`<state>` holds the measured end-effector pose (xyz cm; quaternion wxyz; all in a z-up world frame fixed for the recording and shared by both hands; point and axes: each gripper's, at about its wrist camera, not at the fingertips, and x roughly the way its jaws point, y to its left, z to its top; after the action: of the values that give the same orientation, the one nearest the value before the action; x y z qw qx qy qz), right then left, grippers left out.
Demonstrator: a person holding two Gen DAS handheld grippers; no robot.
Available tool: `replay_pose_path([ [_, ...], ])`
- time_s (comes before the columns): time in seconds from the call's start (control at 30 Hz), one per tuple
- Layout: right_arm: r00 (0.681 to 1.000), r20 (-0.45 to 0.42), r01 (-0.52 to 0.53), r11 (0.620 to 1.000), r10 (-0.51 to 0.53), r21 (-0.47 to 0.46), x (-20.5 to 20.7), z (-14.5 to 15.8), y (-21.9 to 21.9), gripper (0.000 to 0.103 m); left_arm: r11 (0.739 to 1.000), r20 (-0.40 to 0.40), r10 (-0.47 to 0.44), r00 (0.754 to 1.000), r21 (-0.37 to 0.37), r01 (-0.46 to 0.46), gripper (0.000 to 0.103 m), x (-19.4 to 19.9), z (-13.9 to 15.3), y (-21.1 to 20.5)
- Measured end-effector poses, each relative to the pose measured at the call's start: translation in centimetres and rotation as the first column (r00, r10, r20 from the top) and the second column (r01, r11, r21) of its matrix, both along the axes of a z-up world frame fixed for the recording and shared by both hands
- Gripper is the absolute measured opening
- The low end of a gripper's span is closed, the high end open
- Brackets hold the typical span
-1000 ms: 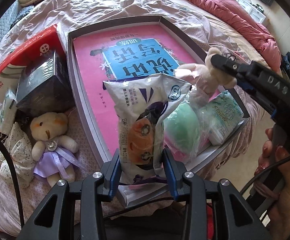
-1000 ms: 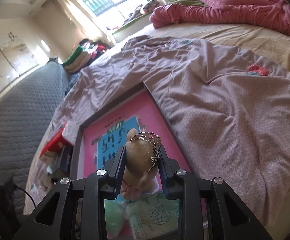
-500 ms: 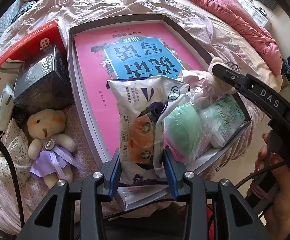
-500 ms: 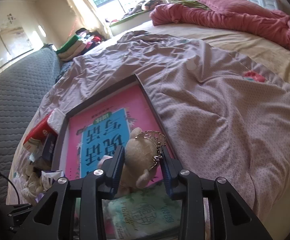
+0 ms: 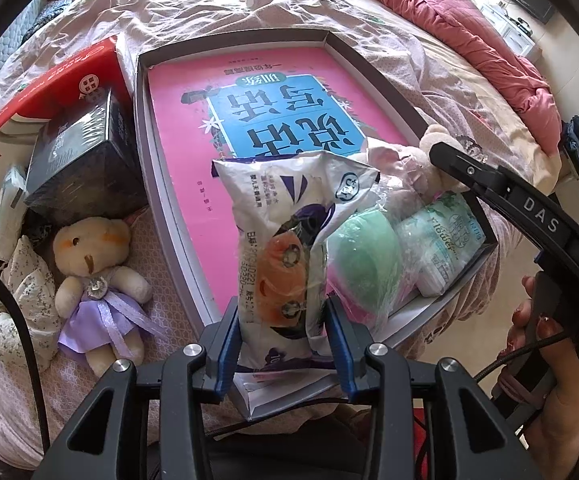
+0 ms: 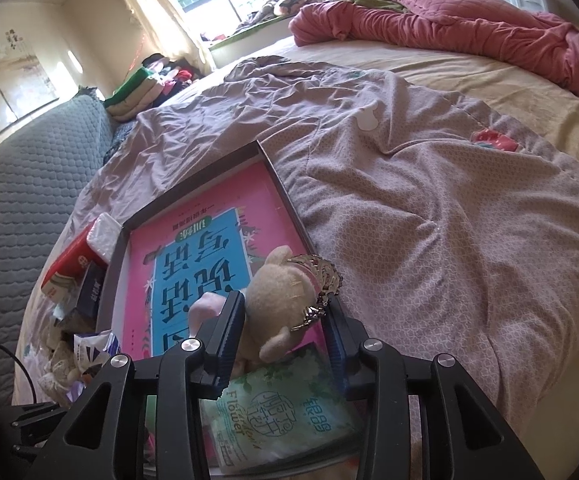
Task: Organize soft objects
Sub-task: 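Open the right gripper to release the teddy bear while the left releases the snack bag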
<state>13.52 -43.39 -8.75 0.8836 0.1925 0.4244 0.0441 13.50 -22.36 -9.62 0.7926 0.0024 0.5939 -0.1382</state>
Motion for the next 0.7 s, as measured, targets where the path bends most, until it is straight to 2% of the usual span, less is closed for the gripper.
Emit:
replay_pose_path([
  [0.33,1.0,0.019,0.011,1.0,-0.011,-0.021,-1.2,1.1,-0.2,0.05,1.0,0.002,-0.011,1.0,-0.001,0.011,0.041,-0.2,0.2,0.1],
  [0.7,0.998,0.038,0.05,0.999,-0.05,0.002,-1.9,2.0,-1.5,0.051,0.999,0.006,-0.024,1.0,-0.043,0.024,0.042,-0.4,1.0,0.8],
])
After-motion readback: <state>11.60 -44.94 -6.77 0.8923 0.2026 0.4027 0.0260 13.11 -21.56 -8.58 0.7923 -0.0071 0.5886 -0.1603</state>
